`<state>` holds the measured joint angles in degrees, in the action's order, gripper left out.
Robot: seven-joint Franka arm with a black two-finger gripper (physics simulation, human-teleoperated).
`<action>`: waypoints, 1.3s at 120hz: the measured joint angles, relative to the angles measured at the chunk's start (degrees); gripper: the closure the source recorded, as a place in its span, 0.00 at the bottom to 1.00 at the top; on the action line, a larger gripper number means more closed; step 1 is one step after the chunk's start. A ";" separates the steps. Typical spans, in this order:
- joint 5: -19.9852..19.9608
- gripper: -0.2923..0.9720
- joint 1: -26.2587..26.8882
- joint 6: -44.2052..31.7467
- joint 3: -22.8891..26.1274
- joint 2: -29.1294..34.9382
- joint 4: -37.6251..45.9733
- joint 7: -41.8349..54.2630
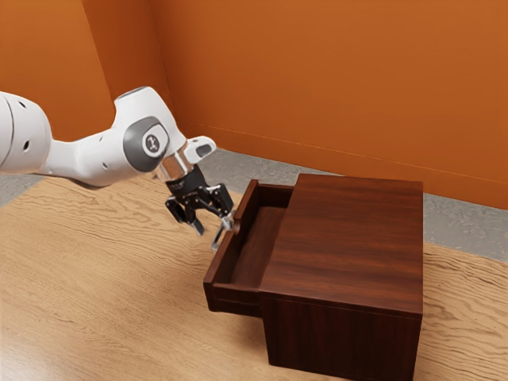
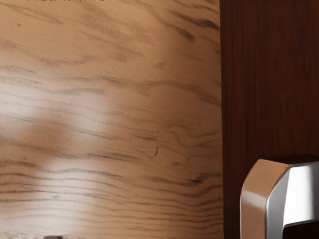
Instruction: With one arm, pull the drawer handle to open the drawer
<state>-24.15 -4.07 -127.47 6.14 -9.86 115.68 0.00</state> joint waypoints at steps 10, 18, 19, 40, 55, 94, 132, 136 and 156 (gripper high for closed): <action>-0.03 0.39 -0.08 0.83 -1.10 0.05 -0.05 0.49; 0.03 0.39 -0.10 1.67 -1.88 0.14 -0.14 0.93; 0.10 0.39 -0.06 1.78 -2.01 0.16 -0.15 1.00; 2.16 0.39 -0.17 4.09 -3.76 0.87 -0.52 3.12; 4.25 0.39 -0.05 5.66 -5.09 1.21 -0.54 4.75; 5.68 0.38 -0.17 7.88 -6.41 1.39 -0.92 8.21; 7.19 0.35 0.53 9.25 -8.50 4.00 -2.15 9.50; 7.74 0.35 0.27 9.75 -9.11 4.07 -3.39 9.40; 12.36 0.30 0.10 16.10 -10.40 3.34 -20.99 9.09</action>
<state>-11.80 -3.97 -111.38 -4.26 -6.52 94.68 9.09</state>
